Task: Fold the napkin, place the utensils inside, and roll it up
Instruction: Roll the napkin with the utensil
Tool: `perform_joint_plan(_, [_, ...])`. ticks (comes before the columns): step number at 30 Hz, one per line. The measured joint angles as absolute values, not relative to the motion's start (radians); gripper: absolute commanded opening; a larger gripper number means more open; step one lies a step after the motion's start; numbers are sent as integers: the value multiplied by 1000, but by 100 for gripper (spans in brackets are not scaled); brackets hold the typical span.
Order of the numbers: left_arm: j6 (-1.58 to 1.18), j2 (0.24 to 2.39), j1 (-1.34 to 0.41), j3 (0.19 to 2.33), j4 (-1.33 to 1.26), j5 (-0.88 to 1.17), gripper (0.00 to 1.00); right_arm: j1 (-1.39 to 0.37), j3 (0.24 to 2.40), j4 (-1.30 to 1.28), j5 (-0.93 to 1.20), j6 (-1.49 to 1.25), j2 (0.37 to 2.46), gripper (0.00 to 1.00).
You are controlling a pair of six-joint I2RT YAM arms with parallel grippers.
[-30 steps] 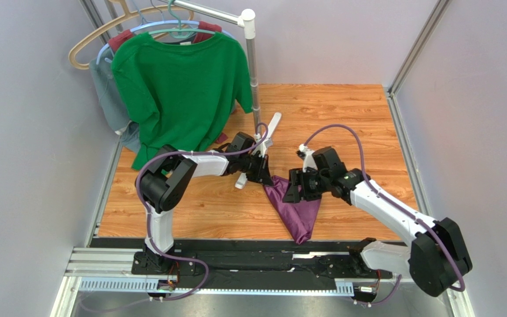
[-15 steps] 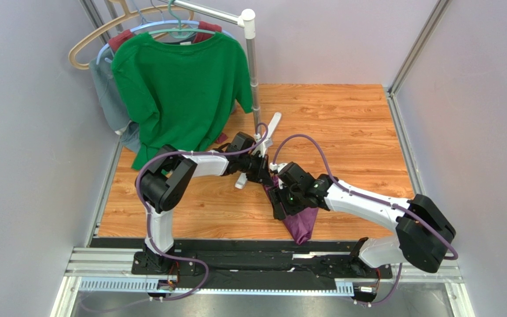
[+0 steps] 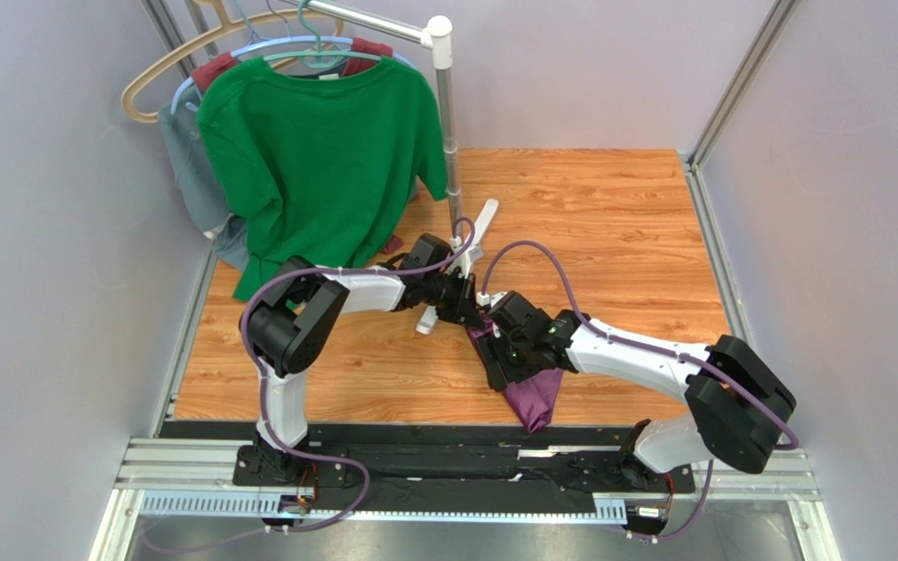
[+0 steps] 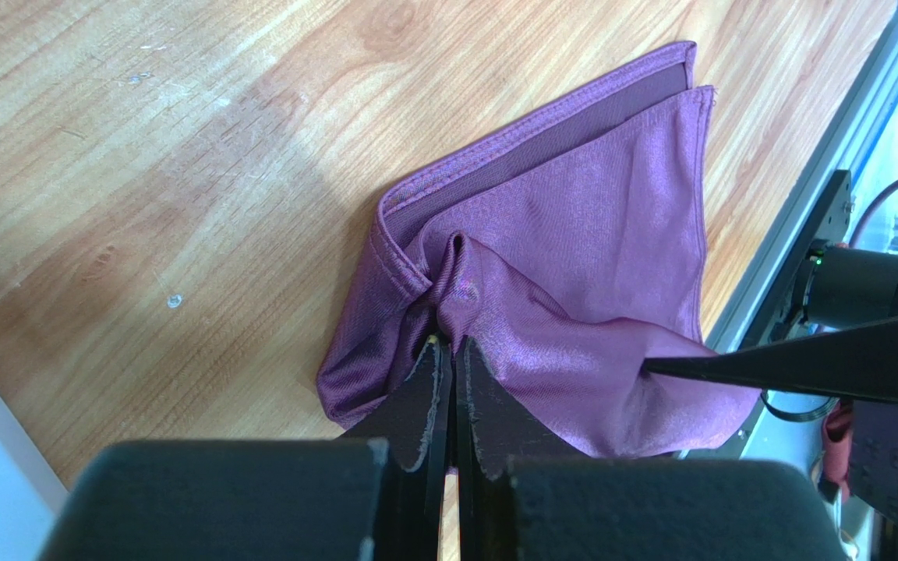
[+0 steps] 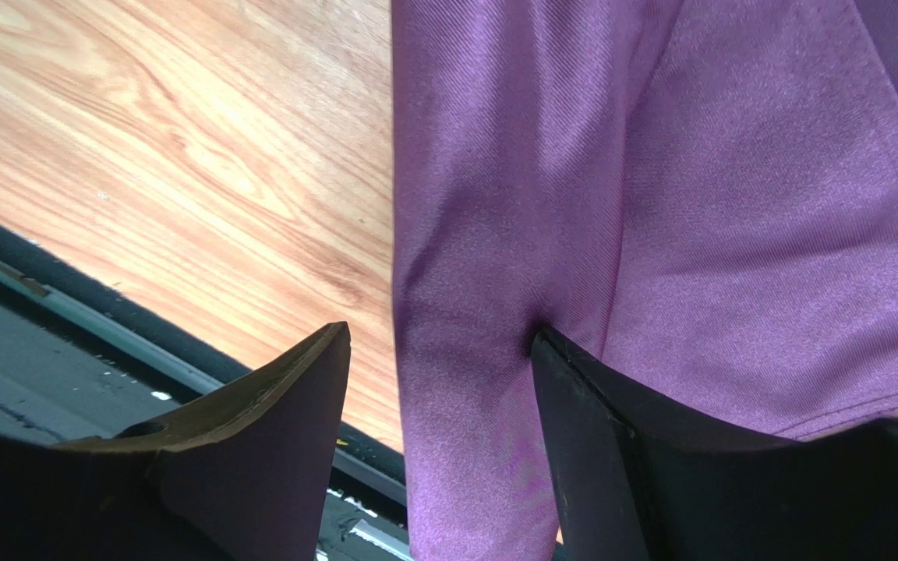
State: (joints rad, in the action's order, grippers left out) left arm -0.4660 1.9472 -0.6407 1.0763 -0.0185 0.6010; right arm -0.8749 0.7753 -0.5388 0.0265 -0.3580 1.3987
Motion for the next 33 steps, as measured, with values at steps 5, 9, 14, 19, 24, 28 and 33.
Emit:
perform_joint_plan(5, [-466, 1947, -641, 1077, -19, 601, 0, -875, 750, -511, 21, -360, 1423, 62])
perform_joint_plan(9, [-467, 1947, -641, 1077, -19, 601, 0, -875, 736, -493, 8, -369, 1434, 57])
perform_joint_plan(14, [-470, 1942, -641, 1076, -17, 593, 27, -875, 731, -485, -15, -395, 1439, 42])
perform_joint_plan(19, [-481, 1906, -641, 1074, 1, 565, 54, -874, 715, -442, -24, -429, 1440, 23])
perform_joint_plan(24, [-492, 1802, -631, 1073, 30, 542, 67, -862, 674, -360, 37, -459, 1415, 18])
perform_joint_plan(28, [-487, 1722, -620, 1073, 46, 528, 67, -824, 633, -285, 133, -471, 1399, 16])
perform_joint_plan(33, [-467, 1679, -606, 1049, 60, 506, 67, -757, 588, -202, 282, -472, 1397, 16])
